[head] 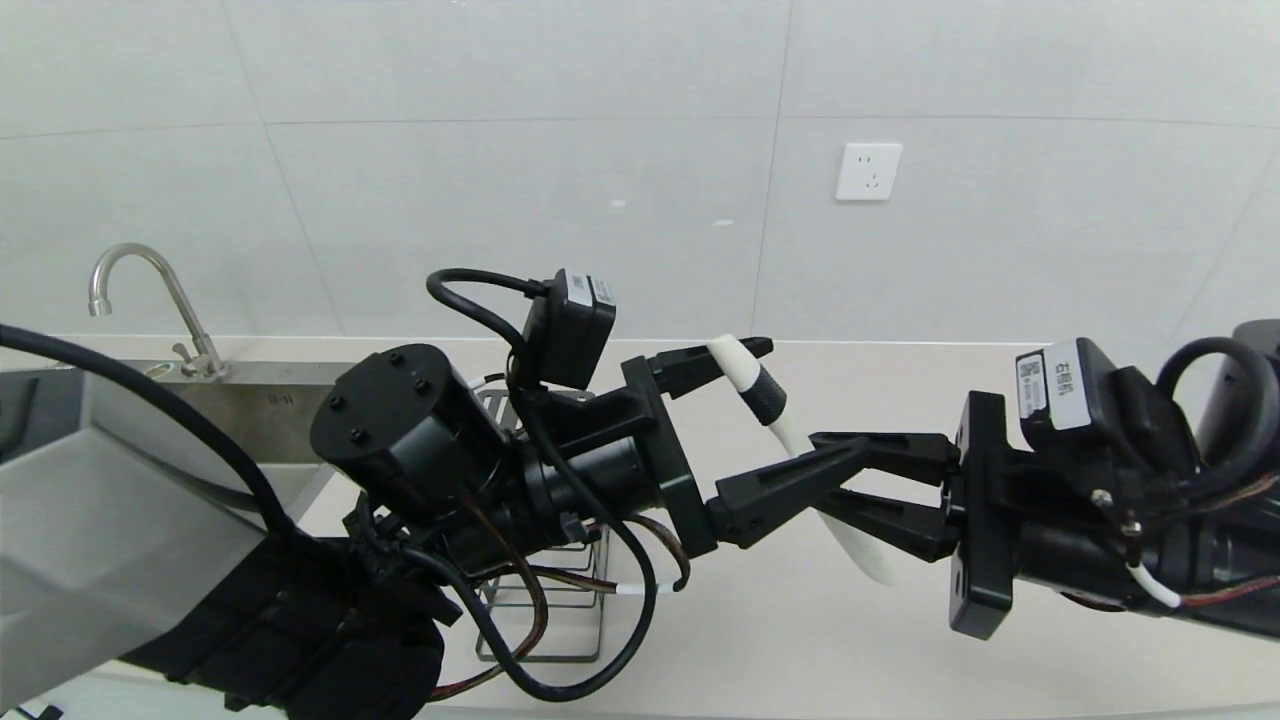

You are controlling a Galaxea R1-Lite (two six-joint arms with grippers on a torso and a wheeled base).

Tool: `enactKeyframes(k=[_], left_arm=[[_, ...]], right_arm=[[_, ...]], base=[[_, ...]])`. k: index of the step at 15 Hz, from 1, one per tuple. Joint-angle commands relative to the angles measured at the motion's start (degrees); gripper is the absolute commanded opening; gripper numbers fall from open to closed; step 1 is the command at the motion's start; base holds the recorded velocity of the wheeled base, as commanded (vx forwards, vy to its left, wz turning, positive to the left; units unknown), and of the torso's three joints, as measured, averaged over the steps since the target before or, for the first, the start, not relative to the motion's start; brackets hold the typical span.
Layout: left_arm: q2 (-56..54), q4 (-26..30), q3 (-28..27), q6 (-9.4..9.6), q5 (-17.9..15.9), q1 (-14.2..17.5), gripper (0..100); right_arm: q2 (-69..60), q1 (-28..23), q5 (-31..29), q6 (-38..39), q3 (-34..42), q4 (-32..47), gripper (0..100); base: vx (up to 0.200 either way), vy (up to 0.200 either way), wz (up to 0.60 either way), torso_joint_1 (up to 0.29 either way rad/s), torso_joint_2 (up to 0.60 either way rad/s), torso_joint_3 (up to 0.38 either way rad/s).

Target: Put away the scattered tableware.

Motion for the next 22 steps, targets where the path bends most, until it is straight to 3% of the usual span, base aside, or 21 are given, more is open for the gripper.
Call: enactKeyframes(k=[1,11,12,18,19,22], left_arm=[[-1.04,-0.03,-0.59,-0.01,-0.09,1.03,100],[-0.78,-0.03,-2.08,-0.01,0.00,2.17,100],[-0.69,-0.03,-2.08,-0.10,0.00,2.17,0],[-1.04,-0.03,-2.08,-0.10,0.00,2.17,0],[-1.13,-0.03,-2.08,-0.10,0.00,2.17,0],[-0.87,-0.03,-1.73,0.07,0.00,3.23,0]], right_arm=[[1.28,0.23,0.03,0.14,-0.31,-0.05,0],[4.79,1.55,-0.24,1.37,-4.44,-0.40,0],[4.79,1.55,-0.24,1.37,-4.44,-0.40,0],[6.82,1.46,-1.64,1.55,-7.87,-0.23,0],[7.08,1.55,-1.73,1.81,-7.96,0.13,100],[6.90,1.55,-3.58,1.98,-6.11,-0.31,100]], base=[[0.000,0.000,0.00,0.000,0.00,0.000],[0.000,0.000,0.00,0.000,0.00,0.000],[0.000,0.000,0.00,0.000,0.00,0.000],[0.000,0.000,0.00,0.000,0.00,0.000],[0.000,0.000,0.00,0.000,0.00,0.000],[0.000,0.000,0.00,0.000,0.00,0.000]])
